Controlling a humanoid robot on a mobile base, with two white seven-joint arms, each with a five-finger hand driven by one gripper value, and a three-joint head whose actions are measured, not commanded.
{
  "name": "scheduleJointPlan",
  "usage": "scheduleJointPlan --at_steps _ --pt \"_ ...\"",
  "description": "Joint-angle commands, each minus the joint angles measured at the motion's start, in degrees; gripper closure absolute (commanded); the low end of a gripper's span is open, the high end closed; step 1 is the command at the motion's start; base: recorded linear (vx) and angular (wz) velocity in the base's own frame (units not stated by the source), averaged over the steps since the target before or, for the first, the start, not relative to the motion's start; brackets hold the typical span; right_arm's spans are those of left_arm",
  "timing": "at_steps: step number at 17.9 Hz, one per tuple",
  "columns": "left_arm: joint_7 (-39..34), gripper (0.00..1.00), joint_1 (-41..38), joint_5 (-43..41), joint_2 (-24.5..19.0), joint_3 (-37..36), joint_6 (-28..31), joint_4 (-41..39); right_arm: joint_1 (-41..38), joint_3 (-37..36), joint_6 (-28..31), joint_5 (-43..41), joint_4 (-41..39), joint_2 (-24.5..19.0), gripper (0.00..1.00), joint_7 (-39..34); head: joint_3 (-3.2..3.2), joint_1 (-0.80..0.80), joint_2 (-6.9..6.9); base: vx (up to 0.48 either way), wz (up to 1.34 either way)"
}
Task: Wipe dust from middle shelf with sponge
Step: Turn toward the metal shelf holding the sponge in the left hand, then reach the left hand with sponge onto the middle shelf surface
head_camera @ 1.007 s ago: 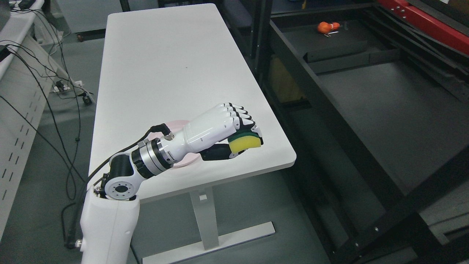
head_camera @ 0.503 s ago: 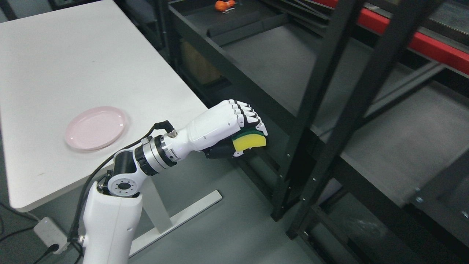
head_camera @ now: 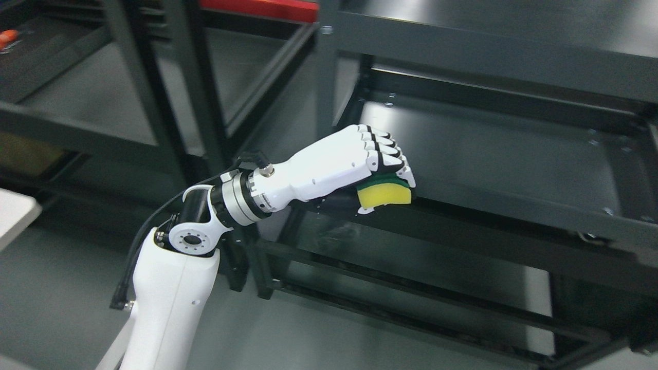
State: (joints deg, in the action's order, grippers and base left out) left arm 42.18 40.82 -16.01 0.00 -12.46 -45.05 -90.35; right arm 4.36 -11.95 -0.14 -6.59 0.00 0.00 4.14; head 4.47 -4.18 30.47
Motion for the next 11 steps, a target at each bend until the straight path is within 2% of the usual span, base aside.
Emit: scheduleJointPlan --at_steps 1,5,8,11 --pt "-0.3 0.99 15.8 2.7 -1.0 -14.8 1.3 0.3 0.0 0.0 4.3 0.0 -1.0 1.0 0.0 0.0 0.0 0.0 0.0 -0.122 -1.18" --pt "-2.3 0.99 35.1 -0.1 -1.0 -20.5 7.2 3.0 0.0 0.0 4.2 0.0 -1.0 1.0 0.0 0.0 0.0 0.0 -0.02 -0.06 -0.88" --pt "-2.7 0.99 43.9 -5.8 -1.0 -20.6 7.5 7.7 0.0 0.0 4.2 0.0 -1.0 1.0 0.0 0.0 0.0 0.0 -0.02 0.03 0.1" --pt "-7.8 0.99 50.1 -9.8 -1.0 -24.2 7.8 13.7 0.0 0.0 4.2 0.0 -1.0 1.0 0.0 0.0 0.0 0.0 -0.02 0.034 0.19"
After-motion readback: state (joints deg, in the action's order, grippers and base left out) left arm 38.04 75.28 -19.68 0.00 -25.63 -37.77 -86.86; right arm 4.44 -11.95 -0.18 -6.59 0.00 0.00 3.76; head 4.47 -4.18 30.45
